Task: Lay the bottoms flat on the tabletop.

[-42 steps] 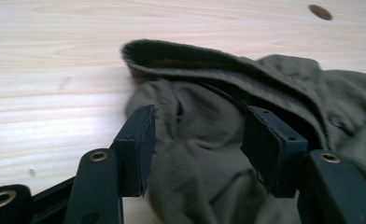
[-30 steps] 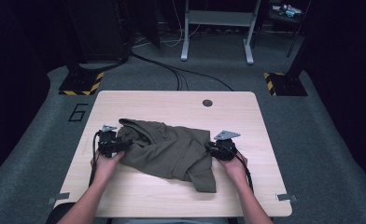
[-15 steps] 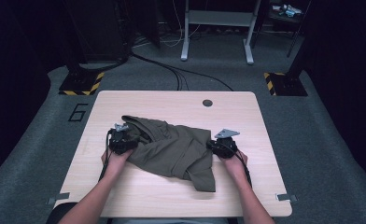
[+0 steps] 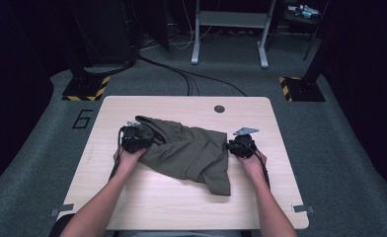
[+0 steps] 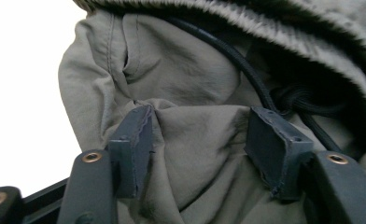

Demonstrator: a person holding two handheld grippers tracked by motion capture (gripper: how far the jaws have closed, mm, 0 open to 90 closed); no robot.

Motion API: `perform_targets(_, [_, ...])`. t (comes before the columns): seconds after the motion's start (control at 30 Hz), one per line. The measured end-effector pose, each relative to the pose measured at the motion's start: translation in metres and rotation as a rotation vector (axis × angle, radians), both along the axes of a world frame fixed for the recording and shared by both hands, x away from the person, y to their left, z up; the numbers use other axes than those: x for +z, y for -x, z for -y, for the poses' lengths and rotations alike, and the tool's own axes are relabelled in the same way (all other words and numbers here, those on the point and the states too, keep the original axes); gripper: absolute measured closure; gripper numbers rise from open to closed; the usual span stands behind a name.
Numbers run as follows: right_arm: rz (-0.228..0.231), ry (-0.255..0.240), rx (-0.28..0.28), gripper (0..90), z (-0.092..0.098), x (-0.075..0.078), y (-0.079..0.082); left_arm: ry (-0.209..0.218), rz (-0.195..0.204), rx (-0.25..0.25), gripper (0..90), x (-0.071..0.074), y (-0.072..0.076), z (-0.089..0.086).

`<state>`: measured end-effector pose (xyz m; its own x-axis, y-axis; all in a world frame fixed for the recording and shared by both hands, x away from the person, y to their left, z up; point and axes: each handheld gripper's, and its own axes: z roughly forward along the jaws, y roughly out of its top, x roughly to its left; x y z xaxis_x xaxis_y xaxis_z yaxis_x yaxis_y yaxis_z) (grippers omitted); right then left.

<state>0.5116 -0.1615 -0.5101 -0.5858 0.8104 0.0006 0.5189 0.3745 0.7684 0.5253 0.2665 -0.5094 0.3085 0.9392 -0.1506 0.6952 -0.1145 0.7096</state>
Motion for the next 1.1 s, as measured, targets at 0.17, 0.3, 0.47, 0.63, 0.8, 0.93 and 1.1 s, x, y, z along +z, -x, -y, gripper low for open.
perform_targets(0.17, [0.033,-0.029,0.023,69.0,-0.006,0.017,0.010,-0.002,0.005,-0.001,35.2,0.012,0.010,-0.008])
perform_targets(0.3, [0.042,-0.048,0.062,66.6,-0.016,0.025,0.018,-0.002,0.023,-0.002,33.9,0.019,0.017,-0.013])
perform_targets(0.47, [0.013,-0.075,0.098,64.2,-0.028,0.025,0.024,0.004,0.043,-0.001,32.8,0.025,0.030,-0.021])
perform_targets(0.63, [-0.017,-0.052,0.120,60.3,-0.038,0.013,0.021,0.006,0.057,-0.001,32.2,0.026,0.039,-0.030])
perform_targets(0.8, [-0.044,-0.038,0.108,57.1,-0.039,0.006,0.016,0.012,0.047,-0.004,31.9,0.025,0.044,-0.040])
perform_targets(0.93, [-0.065,-0.039,0.143,62.5,-0.045,-0.002,0.015,0.028,0.063,0.008,32.0,0.025,0.046,-0.047])
perform_targets(1.1, [-0.062,-0.008,0.168,86.2,-0.054,-0.003,0.019,0.037,0.064,0.012,32.1,0.026,0.047,-0.049])
